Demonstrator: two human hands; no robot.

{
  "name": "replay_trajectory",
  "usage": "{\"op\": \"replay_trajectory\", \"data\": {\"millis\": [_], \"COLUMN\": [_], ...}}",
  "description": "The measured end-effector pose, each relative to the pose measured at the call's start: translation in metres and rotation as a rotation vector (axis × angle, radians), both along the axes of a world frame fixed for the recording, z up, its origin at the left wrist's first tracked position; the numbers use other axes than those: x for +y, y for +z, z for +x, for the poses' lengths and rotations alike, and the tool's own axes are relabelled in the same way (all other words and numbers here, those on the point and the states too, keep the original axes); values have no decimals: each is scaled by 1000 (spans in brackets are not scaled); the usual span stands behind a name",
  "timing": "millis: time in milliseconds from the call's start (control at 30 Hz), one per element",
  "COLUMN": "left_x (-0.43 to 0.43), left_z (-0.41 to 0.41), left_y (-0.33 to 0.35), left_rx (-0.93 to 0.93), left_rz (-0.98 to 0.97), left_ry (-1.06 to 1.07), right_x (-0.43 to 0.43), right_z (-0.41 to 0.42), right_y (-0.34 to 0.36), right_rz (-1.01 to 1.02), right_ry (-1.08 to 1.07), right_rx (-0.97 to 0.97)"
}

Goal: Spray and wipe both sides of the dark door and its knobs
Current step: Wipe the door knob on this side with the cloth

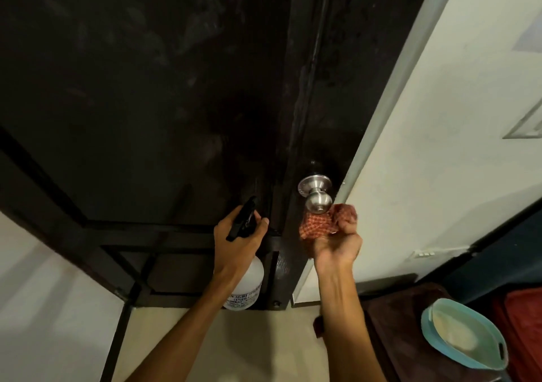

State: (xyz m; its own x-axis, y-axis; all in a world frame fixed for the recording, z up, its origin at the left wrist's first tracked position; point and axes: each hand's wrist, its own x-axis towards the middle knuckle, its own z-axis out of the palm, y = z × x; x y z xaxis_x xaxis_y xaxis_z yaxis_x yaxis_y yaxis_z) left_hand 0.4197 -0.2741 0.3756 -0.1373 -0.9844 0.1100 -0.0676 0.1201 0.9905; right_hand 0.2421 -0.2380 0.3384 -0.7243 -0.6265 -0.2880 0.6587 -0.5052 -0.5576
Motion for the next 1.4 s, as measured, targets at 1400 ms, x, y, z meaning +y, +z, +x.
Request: {"op": "replay_trajectory", "data": {"millis": [1400], "left_x": [-1], "left_z": [4], "left_y": [-7], "left_rx": [46], "left_rz": [46], "left_ry": [36], "right_x": [-25], "right_z": [38], "right_y": [31], "right_rz": [983], "right_ry": [133], "right_rx": [2588]}}
